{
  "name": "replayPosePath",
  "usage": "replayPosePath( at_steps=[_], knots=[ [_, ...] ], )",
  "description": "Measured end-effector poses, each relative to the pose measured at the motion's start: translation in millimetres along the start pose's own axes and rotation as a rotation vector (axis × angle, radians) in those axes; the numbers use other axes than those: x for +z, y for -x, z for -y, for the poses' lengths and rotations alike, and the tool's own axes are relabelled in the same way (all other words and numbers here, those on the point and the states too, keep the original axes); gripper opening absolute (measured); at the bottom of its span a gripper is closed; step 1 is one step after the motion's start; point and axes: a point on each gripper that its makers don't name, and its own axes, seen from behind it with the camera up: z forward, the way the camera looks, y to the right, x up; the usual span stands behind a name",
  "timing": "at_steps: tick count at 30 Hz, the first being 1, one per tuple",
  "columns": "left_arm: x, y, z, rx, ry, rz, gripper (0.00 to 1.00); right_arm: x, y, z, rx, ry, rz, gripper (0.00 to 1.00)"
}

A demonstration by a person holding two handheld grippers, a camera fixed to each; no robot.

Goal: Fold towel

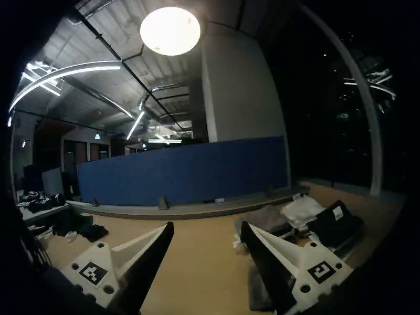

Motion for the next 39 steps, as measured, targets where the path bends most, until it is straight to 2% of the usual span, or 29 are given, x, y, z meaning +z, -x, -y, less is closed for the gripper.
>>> replayPosePath(
  at_steps=[16, 26, 39],
  knots=[
    [-0.6, 0, 0.3, 0.0, 0.0, 0.0, 0.9, 3.8, 63, -16, 0.016, 0.017, 0.005, 1.0],
    [-0.9, 0, 0.1, 0.0, 0.0, 0.0, 0.9, 6.8, 84, -22, 0.001, 0.022, 0.013, 1.0],
    [-1.5, 0, -0.4, 0.0, 0.0, 0.0, 0.9, 2.9, 91, -10, -0.098, 0.025, -0.003, 1.0]
  ],
)
